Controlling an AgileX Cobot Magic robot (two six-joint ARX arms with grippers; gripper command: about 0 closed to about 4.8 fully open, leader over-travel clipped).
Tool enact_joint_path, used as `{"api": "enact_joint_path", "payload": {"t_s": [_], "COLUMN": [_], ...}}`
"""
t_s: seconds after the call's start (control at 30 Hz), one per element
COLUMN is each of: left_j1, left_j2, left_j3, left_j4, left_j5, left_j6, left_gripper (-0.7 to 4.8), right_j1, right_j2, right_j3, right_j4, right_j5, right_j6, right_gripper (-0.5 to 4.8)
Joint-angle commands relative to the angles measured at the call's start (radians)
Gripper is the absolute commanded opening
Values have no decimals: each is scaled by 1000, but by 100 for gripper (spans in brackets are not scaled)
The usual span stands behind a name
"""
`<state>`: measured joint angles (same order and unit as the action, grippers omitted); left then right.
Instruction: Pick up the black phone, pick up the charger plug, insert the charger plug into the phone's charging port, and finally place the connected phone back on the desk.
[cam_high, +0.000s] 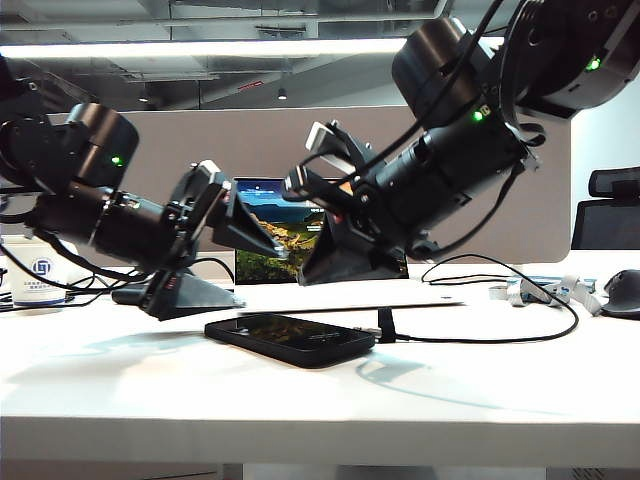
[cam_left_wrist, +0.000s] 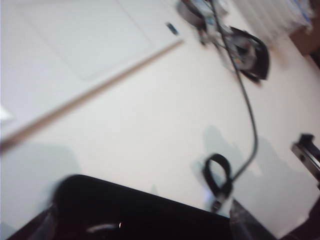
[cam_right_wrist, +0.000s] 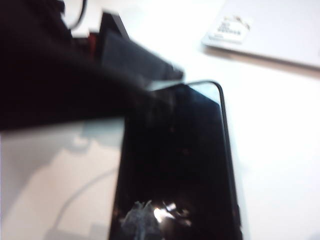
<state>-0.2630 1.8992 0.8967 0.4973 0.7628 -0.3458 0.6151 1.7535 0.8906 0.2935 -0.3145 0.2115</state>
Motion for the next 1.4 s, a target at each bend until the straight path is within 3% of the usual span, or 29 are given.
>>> {"api": "enact_joint_path", "payload": {"t_s": [0.03,0.37,0.6,0.87,1.17,1.4], "left_j1": [4,6,6,6,5,-12], "left_j2": [-2,-113,-262,-323,-322,-319], "left_j3": [0,0,0,-2,-3,-5], "left_j4": [52,31,-238,-456,-563,-661], "left_j5": [-4,-88,-117,-49,-17,-44], "left_j6": [-3,-45,-221,-319,-314,-234], "left_gripper": [479,479,479,479,479,479], "right_j1": [-8,-128,-183,-182,-180,-177], "right_j2": [-12,-21,-18,7,78,88], "right_j3": [1,49,97,114,116,116], "right_j4": [3,1,-5,-2,28,33], "right_j5": [-2,22,-53,-73,-74,-74], "right_j6": [-27,-55,-59,-89,-93,-107], "right_gripper": [-5,-5,-5,-5,-5,-5]}}
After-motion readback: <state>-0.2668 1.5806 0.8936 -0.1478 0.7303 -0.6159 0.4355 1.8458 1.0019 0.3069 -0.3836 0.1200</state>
